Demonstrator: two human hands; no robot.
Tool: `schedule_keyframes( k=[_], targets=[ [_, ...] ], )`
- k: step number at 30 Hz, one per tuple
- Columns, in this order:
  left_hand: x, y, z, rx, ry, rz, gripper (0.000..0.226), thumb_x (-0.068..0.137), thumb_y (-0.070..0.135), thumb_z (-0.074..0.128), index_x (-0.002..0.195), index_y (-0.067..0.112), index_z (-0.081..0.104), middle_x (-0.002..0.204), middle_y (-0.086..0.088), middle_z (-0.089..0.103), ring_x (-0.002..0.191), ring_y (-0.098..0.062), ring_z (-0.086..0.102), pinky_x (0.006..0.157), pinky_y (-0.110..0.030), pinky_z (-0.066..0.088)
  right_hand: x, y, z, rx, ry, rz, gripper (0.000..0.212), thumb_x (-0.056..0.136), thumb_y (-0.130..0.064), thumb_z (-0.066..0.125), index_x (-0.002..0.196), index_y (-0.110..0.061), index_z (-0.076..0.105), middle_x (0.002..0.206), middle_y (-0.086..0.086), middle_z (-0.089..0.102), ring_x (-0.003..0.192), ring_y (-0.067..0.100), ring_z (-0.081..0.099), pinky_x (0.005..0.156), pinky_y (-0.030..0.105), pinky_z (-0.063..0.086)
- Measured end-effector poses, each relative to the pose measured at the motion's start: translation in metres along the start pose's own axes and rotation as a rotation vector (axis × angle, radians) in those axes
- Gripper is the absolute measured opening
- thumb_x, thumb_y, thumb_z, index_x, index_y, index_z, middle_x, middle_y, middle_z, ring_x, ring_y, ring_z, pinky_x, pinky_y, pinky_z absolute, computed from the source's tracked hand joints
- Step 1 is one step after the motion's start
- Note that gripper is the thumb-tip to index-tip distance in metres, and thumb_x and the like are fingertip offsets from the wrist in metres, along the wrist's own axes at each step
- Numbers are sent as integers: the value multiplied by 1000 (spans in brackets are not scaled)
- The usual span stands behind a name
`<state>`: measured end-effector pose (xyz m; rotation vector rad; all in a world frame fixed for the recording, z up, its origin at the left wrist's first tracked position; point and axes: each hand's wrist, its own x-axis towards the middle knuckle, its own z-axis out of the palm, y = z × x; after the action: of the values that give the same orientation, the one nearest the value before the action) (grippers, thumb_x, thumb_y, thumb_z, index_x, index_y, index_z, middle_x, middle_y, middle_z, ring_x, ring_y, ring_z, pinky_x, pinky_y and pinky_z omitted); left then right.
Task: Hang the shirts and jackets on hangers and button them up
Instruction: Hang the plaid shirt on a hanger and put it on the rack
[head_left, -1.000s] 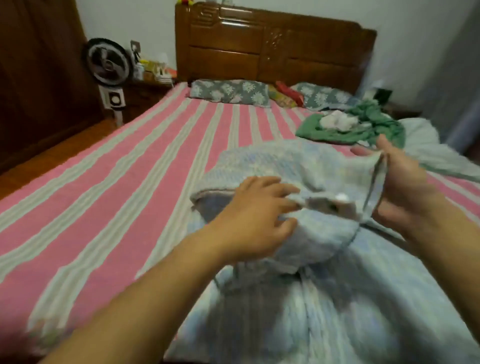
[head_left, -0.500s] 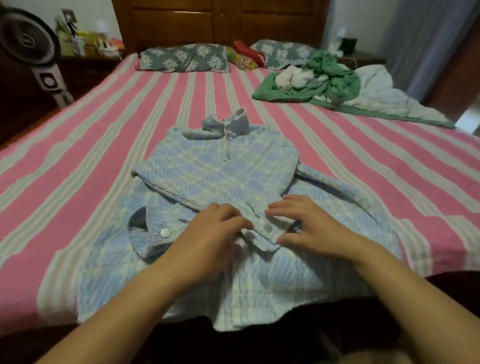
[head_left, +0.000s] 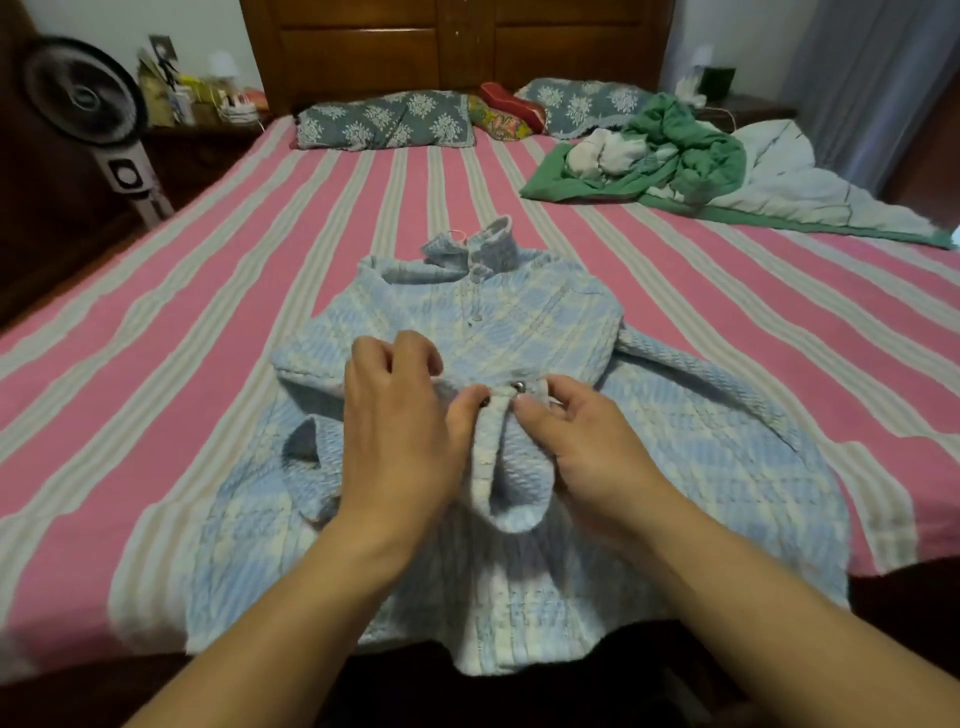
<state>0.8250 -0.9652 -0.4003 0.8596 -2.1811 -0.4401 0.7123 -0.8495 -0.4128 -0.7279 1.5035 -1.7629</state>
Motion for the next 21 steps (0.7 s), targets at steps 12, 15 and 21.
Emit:
schedule_keyframes(
  k=[12, 15, 21],
  targets=[
    [-32, -29, -27, -183, -197, 306, 31, 76, 1, 71, 104, 15, 76, 100, 4, 57, 89, -10, 58, 76, -14, 43, 1, 13, 15, -161, 441, -24, 20, 98, -24, 66, 85, -10, 71, 89, 23, 68, 72, 21, 59, 67, 36, 49],
    [-49, -34, -35, -93, -126, 381, 14, 85, 13, 70, 96, 13, 77, 95, 3, 58, 78, -14, 58, 62, -27, 45, -3, 7, 12, -342, 467, -260, 17, 96, -22, 68, 84, -10, 69, 71, 9, 60, 64, 7, 51, 62, 22, 43],
    [-49, -44, -32, -6, -67, 454, 10, 90, 15, 67, 93, 9, 74, 90, -5, 62, 76, -23, 59, 57, -39, 47, -15, 11, 31, -790, -14, -525, 12, 89, -18, 71, 98, -22, 79, 88, -10, 68, 90, 7, 62, 80, 25, 48]
  ],
)
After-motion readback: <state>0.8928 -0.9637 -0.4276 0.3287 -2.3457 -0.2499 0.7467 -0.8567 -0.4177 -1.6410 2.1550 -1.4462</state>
